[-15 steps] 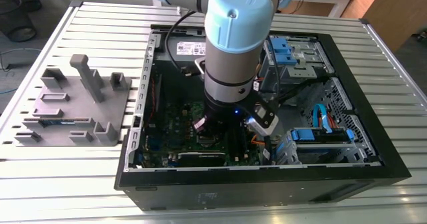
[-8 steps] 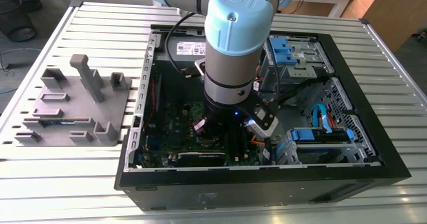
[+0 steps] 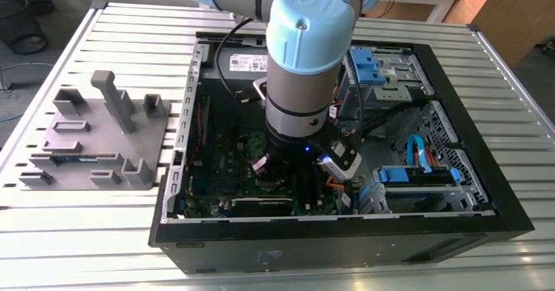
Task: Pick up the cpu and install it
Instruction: 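Install the first cpu locking lever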
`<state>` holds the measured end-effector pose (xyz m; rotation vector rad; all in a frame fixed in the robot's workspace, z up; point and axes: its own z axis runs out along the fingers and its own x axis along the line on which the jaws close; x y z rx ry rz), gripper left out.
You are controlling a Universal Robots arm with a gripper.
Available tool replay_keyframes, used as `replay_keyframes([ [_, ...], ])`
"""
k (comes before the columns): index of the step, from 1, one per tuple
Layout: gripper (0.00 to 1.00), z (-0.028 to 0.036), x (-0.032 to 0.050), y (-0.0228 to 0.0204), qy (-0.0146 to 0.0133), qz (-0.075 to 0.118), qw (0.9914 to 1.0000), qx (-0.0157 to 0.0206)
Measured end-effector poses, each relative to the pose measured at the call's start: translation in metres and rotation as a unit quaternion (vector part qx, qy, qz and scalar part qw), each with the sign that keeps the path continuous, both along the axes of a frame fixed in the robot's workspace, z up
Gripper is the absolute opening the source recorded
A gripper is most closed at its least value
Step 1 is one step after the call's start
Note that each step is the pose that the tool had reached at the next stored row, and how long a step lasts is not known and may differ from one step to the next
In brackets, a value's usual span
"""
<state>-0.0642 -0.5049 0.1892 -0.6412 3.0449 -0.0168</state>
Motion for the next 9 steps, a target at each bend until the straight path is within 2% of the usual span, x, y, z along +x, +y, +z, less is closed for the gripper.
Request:
replay_keyframes([
  [9, 0.11, -0.0012, 0.0025, 0.0000, -0.0001, 0.000, 1.00000, 0.0003],
])
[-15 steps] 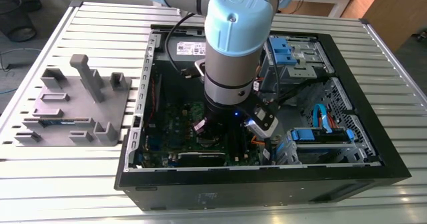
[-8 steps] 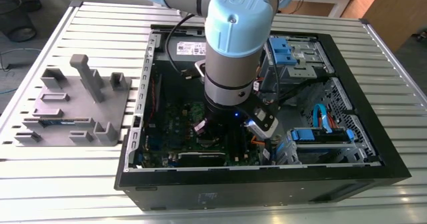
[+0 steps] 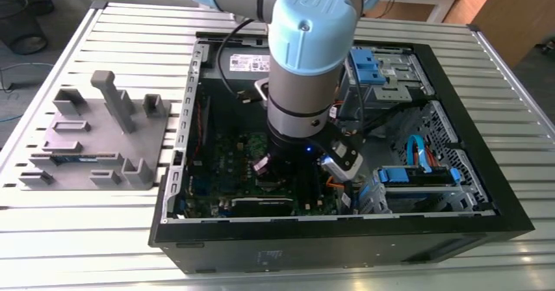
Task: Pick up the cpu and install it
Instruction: 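Install the first cpu locking lever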
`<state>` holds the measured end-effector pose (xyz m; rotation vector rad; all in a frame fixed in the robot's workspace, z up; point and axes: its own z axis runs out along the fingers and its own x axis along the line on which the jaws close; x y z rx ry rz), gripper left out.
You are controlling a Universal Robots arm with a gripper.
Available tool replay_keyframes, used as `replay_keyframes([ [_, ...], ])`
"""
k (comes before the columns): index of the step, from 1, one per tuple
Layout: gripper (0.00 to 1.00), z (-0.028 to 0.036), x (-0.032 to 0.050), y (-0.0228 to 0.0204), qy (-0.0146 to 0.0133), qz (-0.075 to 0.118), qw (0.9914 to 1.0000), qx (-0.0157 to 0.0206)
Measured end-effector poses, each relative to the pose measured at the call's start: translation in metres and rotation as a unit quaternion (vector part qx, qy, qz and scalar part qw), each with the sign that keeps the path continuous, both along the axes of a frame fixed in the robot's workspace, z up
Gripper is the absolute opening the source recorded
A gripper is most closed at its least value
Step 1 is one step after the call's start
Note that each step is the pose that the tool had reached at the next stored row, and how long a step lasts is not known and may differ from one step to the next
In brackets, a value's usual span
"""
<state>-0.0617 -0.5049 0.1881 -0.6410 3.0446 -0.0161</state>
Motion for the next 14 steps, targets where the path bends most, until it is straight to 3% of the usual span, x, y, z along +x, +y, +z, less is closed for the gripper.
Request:
replay_keyframes([
  [10, 0.11, -0.0006, 0.0017, 0.0000, 0.0000, 0.000, 1.00000, -0.0001],
  [14, 0.11, 0.0058, 0.0017, 0.0001, -0.0001, 0.000, 1.00000, 0.0002],
])
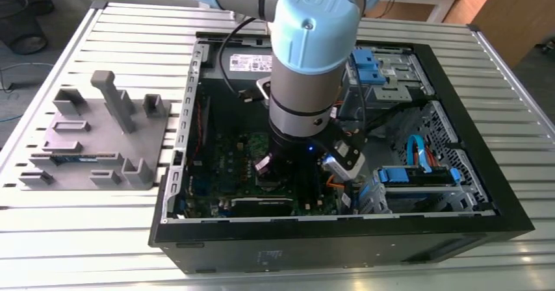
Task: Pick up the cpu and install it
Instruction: 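Install the first cpu locking lever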
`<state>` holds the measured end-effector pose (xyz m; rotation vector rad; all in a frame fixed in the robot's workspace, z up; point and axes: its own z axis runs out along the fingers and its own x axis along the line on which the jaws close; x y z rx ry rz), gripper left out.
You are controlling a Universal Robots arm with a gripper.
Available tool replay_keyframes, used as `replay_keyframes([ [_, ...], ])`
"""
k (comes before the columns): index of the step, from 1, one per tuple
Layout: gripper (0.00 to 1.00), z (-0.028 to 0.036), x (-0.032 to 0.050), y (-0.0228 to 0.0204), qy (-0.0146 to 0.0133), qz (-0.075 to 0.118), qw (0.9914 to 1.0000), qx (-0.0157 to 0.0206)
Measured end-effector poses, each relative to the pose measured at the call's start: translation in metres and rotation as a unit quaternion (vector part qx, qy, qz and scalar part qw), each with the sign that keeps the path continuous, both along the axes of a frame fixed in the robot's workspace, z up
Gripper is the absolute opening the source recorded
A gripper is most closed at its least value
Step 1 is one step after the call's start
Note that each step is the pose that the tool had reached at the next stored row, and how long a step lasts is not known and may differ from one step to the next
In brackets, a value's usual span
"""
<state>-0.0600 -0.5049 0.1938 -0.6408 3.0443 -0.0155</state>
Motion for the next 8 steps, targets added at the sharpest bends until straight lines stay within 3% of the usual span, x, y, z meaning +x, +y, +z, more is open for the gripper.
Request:
replay_keyframes([
  [8, 0.11, 0.0214, 0.0000, -0.0001, 0.0001, 0.000, 1.00000, -0.0003],
])
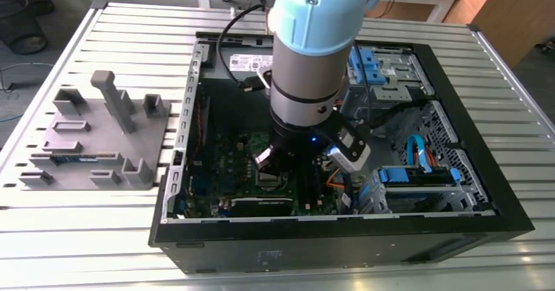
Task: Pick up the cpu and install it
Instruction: 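Install the first cpu locking lever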
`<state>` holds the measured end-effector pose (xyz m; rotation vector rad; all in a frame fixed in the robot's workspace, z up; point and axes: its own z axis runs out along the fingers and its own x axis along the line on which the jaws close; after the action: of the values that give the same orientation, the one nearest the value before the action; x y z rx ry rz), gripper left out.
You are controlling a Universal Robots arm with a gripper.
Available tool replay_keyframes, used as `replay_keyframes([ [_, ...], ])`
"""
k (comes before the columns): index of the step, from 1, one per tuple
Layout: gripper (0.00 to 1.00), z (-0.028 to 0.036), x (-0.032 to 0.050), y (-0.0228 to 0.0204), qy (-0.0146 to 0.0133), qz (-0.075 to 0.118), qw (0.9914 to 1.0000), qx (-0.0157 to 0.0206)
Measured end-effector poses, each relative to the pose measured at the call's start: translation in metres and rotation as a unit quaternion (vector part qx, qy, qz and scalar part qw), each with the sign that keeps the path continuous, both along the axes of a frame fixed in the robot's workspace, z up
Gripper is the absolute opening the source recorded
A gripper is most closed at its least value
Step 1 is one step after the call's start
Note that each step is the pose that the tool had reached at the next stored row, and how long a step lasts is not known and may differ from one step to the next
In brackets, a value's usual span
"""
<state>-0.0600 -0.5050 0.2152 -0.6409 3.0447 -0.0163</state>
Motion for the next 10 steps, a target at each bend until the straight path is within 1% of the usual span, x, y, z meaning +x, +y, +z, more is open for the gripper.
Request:
replay_keyframes([
  [2, 0.11, 0.0055, 0.0000, 0.0000, 0.0000, 0.000, 1.00000, 0.0000],
  [3, 0.11, 0.0063, 0.0000, 0.0000, 0.0000, 0.000, 1.00000, 0.0000],
  [7, 0.11, 0.0062, 0.0000, 0.0001, -0.0001, 0.000, 1.00000, 0.0002],
  [8, 0.11, 0.0062, 0.0001, 0.0000, 0.0015, 0.000, 1.00000, 0.0002],
  [9, 0.11, 0.0060, 0.0002, 0.0000, 0.0089, 0.000, 0.99996, 0.0000],
  [10, 0.11, 0.0058, 0.0004, 0.0000, 0.0180, 0.000, 0.99984, 0.0001],
])
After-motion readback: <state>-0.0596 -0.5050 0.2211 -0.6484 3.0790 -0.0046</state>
